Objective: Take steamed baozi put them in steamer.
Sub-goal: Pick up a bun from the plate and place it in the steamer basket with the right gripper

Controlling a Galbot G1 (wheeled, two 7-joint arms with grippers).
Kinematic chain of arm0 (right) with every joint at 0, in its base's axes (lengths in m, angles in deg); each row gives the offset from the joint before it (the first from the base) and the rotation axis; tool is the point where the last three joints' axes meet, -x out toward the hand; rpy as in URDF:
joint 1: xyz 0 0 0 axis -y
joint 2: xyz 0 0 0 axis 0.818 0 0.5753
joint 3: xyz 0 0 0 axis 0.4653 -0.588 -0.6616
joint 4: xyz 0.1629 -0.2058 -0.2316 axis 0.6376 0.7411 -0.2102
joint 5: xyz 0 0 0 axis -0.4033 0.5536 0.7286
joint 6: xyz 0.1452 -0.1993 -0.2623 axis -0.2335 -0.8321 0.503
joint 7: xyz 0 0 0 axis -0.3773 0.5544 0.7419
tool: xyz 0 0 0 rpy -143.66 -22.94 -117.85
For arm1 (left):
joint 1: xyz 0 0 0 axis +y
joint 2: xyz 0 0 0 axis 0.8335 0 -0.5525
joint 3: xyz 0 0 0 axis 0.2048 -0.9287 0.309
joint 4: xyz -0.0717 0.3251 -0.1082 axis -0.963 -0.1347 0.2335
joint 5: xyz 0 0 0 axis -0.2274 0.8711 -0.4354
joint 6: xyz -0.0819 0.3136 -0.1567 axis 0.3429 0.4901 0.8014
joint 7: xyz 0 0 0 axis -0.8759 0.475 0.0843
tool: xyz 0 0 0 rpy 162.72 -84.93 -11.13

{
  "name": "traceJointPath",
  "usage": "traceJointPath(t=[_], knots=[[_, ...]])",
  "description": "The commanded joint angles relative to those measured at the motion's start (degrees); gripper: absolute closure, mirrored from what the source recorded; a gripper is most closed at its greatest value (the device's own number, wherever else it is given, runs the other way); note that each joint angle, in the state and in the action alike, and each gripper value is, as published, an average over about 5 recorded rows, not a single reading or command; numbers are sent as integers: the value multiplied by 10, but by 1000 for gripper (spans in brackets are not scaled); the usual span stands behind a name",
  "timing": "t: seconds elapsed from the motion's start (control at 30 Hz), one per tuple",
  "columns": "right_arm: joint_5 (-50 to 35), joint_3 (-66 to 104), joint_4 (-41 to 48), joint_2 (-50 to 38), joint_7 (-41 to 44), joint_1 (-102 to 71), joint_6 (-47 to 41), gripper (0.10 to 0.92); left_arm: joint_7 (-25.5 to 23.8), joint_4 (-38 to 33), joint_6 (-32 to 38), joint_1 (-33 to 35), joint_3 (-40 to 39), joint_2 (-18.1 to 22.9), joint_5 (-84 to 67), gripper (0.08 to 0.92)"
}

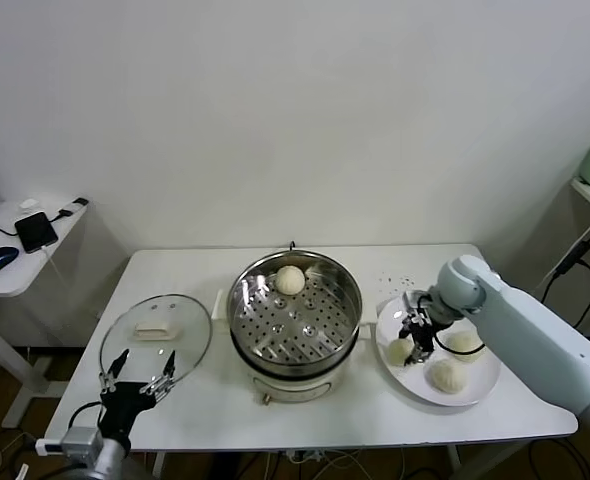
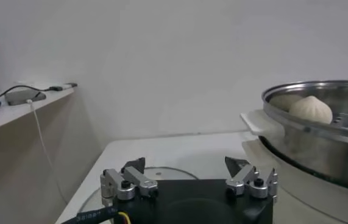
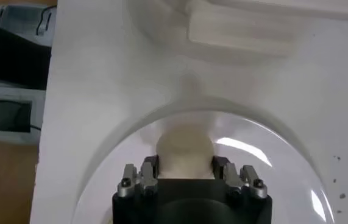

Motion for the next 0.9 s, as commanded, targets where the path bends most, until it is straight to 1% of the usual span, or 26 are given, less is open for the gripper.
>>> traceJointPath(t=[0.03,0.13,0.2,0.33,0.5,0.6,0.73,0.9], knots=[[-56,-29,-47,-61,2,60,-19,448,1,-1,1,-3,-5,1,2,177],[-126,-93,-81,-99,5,152,-50,448,3,0,3,-9,-10,1,13,177],[-186,-163,-102,-115,6,246,-78,448,5,1,5,-12,-12,0,22,177],[-279,-284,-116,-101,7,406,-134,448,7,-2,5,-16,-16,-2,22,177],[-382,-394,-101,-5,-4,553,-185,448,8,-1,4,-17,-15,-3,24,177],[-421,-428,-76,65,-13,591,-200,448,9,1,2,-18,-12,-5,25,177],[-447,-451,-29,155,-28,590,-212,448,11,-1,2,-19,-10,-5,23,177],[-457,-469,19,248,-56,552,-228,448,11,1,0,-21,-8,-3,12,177]])
